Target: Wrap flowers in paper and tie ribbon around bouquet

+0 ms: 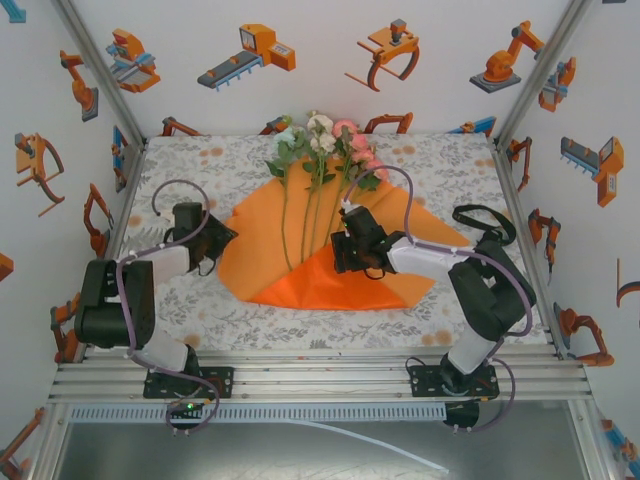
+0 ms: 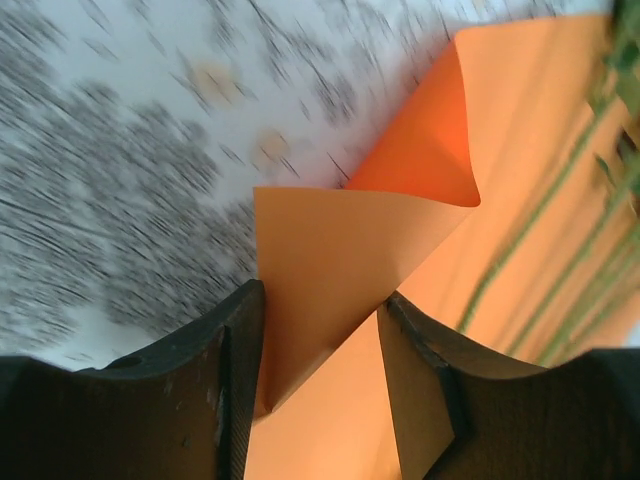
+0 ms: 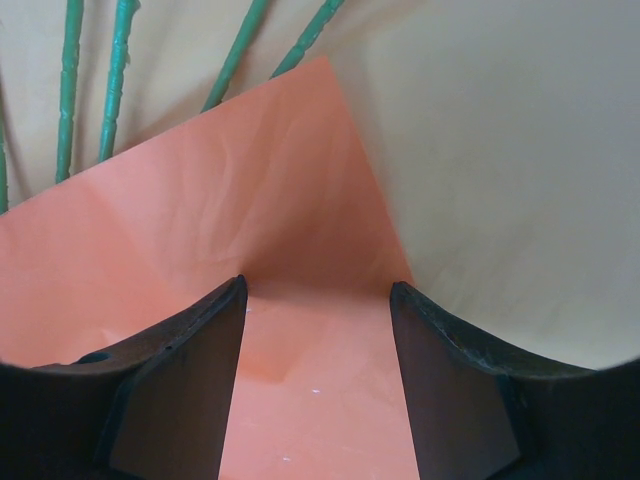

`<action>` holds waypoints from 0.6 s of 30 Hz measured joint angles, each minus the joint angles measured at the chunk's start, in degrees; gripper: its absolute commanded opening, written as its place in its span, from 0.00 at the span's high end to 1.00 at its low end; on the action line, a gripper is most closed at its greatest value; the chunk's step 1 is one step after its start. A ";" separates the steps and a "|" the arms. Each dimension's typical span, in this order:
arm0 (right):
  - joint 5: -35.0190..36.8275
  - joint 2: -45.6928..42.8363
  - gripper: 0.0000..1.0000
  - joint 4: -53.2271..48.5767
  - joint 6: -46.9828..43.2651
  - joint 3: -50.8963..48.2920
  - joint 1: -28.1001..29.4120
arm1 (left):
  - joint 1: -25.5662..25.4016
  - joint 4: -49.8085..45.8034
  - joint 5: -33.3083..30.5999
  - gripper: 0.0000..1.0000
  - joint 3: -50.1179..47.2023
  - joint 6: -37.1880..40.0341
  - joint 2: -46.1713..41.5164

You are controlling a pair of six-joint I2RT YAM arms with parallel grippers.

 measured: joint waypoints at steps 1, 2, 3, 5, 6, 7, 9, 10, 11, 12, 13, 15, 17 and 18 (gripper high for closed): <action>0.02 0.00 0.44 -0.02 0.00 0.00 0.00 | -0.96 0.35 1.33 0.47 -1.01 -1.05 -0.76; 0.02 0.00 0.44 -0.07 0.00 0.00 0.00 | -1.99 0.44 2.54 0.44 -1.99 -1.95 -1.84; 0.02 0.00 0.44 -0.11 0.00 0.00 0.00 | -2.82 0.31 3.23 0.42 -2.75 -2.73 -2.82; 0.02 0.00 0.44 -0.13 0.00 0.00 0.00 | -4.79 -1.14 4.00 0.37 -4.07 -3.45 -5.73; 0.02 0.00 0.44 -0.17 0.02 0.00 0.00 | -5.77 -2.47 3.87 0.35 -4.52 -3.43 -7.65; 0.02 0.00 0.44 -0.20 0.02 0.00 0.00 | -6.56 -3.96 3.02 0.33 -4.85 -3.23 -9.60; 0.00 0.00 0.44 -0.22 0.02 0.00 0.00 | -7.30 -6.32 0.85 0.35 -5.51 -2.51 -12.68; 0.00 0.00 0.44 -0.22 0.02 0.00 0.00 | -7.37 -7.13 -0.35 0.42 -5.97 -2.05 -13.90; 0.00 0.00 0.44 -0.22 0.02 -0.02 0.00 | -7.37 -7.91 -1.31 0.50 -6.36 -1.51 -14.67; 0.00 -0.04 0.44 -0.26 0.02 0.00 0.00 | -7.37 -8.50 -1.84 0.57 -6.67 -1.01 -15.02; 0.00 -0.07 0.43 -0.28 0.02 0.00 0.00 | -7.37 -9.01 -2.16 0.67 -6.86 -0.76 -15.04; -0.11 -0.46 0.43 -0.72 0.04 0.00 0.00 | -7.39 -9.84 -1.73 0.86 -6.97 -0.44 -14.91; -0.35 -1.79 0.42 -1.57 0.28 -0.04 0.09 | -7.43 -10.27 -0.85 0.99 -6.95 -0.52 -14.91; -0.46 -2.99 0.42 -1.79 0.63 -0.22 0.22 | -7.50 -10.78 -0.44 1.00 -6.86 -0.76 -15.02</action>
